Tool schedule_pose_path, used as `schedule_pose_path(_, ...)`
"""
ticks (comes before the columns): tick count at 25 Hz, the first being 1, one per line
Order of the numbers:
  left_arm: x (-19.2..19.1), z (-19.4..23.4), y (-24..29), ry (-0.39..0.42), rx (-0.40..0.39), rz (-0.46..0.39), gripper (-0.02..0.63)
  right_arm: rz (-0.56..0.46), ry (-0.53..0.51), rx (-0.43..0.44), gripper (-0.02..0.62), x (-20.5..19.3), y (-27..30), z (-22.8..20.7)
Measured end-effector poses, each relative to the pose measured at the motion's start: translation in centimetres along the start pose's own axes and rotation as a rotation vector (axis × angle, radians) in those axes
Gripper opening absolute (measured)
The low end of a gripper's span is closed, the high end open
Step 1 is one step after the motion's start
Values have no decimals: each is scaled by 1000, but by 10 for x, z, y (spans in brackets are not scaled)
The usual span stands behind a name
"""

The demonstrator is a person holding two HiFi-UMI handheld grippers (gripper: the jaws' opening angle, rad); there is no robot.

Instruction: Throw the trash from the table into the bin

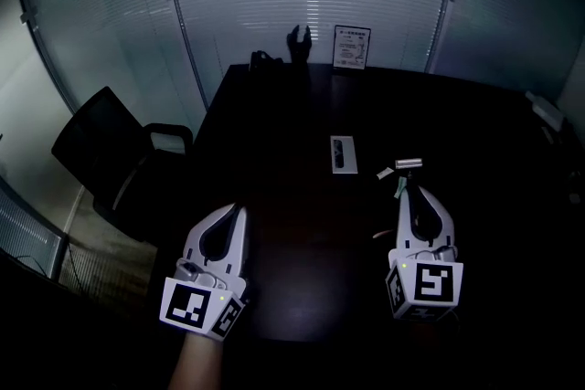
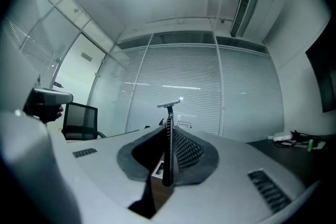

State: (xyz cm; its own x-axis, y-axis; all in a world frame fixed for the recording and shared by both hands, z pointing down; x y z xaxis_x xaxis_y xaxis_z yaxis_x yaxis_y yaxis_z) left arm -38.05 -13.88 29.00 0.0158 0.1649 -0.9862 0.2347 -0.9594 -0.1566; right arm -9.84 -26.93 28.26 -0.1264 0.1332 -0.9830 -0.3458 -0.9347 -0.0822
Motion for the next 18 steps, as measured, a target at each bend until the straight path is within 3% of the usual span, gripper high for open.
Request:
schedule_pose_path(8,6,-31,-37,2,-112,-30,0,-61,-8,-131,49,16,-105,-4)
schedule_pose_path(18,19,-67,-38,-20,-213,-54,0,-74,-39,-256,49,34,-170,-33)
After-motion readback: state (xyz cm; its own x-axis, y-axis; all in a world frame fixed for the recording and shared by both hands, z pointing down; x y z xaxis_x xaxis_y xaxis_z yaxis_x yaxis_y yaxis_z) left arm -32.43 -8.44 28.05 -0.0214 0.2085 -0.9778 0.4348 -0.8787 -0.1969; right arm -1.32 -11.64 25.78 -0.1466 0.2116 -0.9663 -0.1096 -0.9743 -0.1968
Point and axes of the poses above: the fingertips, and each gripper's own axes: y forward along the fingers, z to its left, x out of its top, the point moved 10 cm from there along -y, backward along the fingers, and after that the axes turned 10 degrees about -x, right-handed, at the moved point
